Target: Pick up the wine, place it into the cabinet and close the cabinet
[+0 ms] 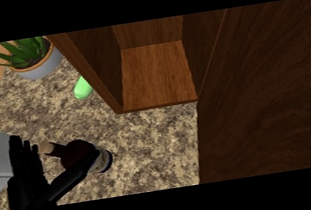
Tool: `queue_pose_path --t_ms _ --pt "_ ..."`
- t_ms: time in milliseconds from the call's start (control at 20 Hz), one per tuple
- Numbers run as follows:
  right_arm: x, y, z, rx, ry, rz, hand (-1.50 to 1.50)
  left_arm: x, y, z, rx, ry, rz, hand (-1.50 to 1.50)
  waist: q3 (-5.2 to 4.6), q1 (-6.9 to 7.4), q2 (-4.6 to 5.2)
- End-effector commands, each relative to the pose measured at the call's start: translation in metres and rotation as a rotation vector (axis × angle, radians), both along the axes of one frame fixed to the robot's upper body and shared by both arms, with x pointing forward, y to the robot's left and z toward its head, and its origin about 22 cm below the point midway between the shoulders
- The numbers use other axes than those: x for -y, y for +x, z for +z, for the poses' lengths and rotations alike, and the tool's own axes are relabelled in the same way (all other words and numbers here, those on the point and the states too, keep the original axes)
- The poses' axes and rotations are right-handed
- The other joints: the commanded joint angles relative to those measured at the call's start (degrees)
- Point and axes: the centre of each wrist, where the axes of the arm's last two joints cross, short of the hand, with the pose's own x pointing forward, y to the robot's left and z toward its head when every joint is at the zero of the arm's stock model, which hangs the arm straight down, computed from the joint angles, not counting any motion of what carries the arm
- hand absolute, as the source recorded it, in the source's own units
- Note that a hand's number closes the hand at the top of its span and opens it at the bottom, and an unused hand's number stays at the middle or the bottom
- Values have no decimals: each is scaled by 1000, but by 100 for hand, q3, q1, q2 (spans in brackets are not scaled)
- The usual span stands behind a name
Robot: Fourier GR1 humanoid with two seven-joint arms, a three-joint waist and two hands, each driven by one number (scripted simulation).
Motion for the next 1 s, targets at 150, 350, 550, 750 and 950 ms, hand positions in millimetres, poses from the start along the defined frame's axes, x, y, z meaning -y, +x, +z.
queue_pose_path --t_ms 150,350,550,750,950 --pt "17 -48 36 76 48 29 -150 7 -5 -48 -3 -32 -43 -150 2 8 8" --pt "11 -42 29 77 55 40 -150 5 15 -57 -9 -49 -62 -150 8 4 17" --pt "10 -45 34 83 74 30 -150 8 -2 -81 -8 -61 -63 -150 4 26 11" --pt "13 -52 39 76 72 18 -150 2 -12 -92 -4 -60 -63 -150 2 25 1" --pt "10 -43 32 79 68 28 -150 5 -13 -110 38 -125 -12 -150 -1 24 9"
